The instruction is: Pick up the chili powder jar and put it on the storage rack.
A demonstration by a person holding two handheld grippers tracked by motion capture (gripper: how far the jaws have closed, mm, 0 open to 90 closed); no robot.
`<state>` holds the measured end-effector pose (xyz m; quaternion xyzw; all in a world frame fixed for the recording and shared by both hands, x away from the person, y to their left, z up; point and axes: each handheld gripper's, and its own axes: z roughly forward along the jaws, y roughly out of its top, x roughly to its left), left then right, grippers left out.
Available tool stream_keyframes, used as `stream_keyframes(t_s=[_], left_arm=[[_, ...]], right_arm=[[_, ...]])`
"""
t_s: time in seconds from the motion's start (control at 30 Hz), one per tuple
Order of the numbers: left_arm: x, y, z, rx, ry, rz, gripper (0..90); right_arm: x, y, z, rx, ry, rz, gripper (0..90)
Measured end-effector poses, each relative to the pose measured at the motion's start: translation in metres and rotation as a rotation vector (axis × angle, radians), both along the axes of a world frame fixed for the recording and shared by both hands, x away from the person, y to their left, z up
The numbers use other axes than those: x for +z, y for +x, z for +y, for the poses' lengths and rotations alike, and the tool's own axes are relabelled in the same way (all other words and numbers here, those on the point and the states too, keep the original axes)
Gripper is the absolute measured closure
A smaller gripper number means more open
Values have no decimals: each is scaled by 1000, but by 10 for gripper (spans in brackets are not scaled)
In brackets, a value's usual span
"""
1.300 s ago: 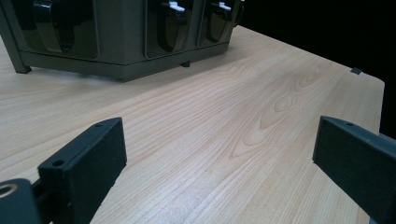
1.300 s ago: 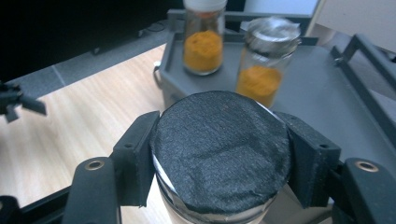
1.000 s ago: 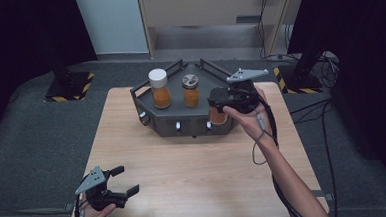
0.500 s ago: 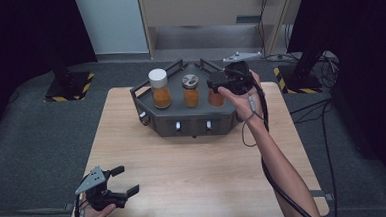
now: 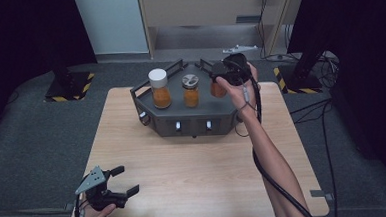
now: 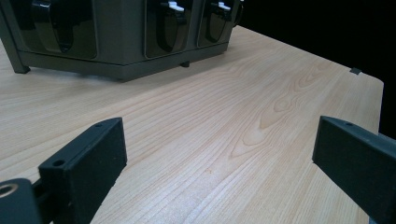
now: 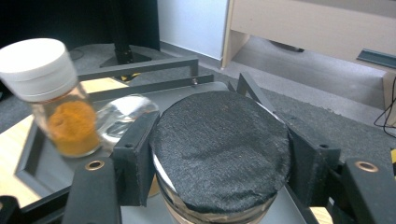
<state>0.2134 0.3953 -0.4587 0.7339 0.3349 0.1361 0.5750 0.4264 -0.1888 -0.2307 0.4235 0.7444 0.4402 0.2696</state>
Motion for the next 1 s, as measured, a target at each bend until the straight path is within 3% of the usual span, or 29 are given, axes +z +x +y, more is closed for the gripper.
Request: stream_keyframes(t_s=[0.53, 1.0], left_arm=[[0, 1, 0, -2, 0, 2, 20], [0, 1, 0, -1, 0, 3, 20]], right_arm=[[-30, 18, 7, -36, -22, 27, 348], [-49, 26, 0, -58, -1, 57, 348]])
